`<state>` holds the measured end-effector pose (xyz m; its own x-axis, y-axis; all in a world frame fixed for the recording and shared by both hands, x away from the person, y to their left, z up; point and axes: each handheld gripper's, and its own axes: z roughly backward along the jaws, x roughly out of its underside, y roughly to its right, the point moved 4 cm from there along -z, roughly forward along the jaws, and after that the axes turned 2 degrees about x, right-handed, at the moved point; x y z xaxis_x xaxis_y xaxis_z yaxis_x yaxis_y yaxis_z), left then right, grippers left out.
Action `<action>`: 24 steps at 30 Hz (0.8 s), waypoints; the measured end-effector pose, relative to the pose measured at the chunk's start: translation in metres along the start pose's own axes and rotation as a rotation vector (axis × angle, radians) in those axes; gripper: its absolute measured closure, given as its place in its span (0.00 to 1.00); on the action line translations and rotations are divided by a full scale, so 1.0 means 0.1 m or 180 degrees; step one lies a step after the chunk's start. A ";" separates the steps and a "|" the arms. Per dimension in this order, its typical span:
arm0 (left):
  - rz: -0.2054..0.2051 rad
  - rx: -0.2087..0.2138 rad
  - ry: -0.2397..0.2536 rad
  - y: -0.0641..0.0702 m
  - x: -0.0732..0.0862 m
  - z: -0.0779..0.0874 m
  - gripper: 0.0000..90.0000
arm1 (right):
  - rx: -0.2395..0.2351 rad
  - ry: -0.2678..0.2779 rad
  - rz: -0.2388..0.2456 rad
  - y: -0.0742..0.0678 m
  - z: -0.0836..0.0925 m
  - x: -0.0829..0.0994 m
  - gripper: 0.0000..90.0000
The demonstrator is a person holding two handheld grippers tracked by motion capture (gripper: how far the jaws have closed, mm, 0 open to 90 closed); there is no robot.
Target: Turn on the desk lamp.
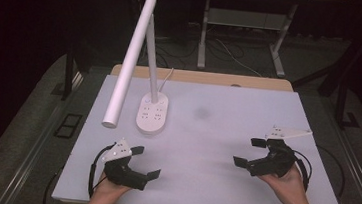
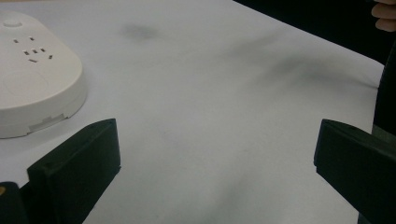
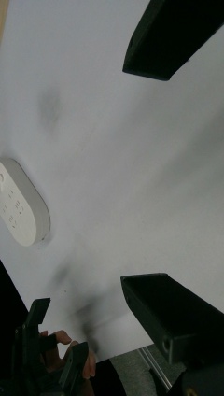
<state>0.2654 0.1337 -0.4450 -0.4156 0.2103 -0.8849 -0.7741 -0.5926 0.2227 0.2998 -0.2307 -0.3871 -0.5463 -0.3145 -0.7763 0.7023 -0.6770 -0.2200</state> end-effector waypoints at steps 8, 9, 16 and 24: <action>-0.0015 0.0002 -0.0004 0.00 0.00 0.00 0.00 | 0.0012 -0.0047 0.0020 0.03 -0.07 -0.07 0.01; -0.0018 0.0002 -0.0006 0.00 0.00 0.00 0.00 | 0.0007 -0.0055 0.0017 0.03 -0.08 -0.08 0.01; -0.0022 -0.0003 -0.0003 -0.01 0.00 0.00 0.00 | 0.0012 -0.0082 0.0071 0.05 -0.17 -0.19 0.01; -0.0024 0.0005 -0.0007 0.00 0.00 0.00 0.00 | -0.0029 -0.0116 0.0131 0.02 -0.32 -0.32 0.01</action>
<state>0.2655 0.1340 -0.4448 -0.4108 0.2166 -0.8856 -0.7781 -0.5896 0.2167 0.3337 -0.2007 -0.3817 -0.5330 -0.3661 -0.7628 0.7285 -0.6571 -0.1937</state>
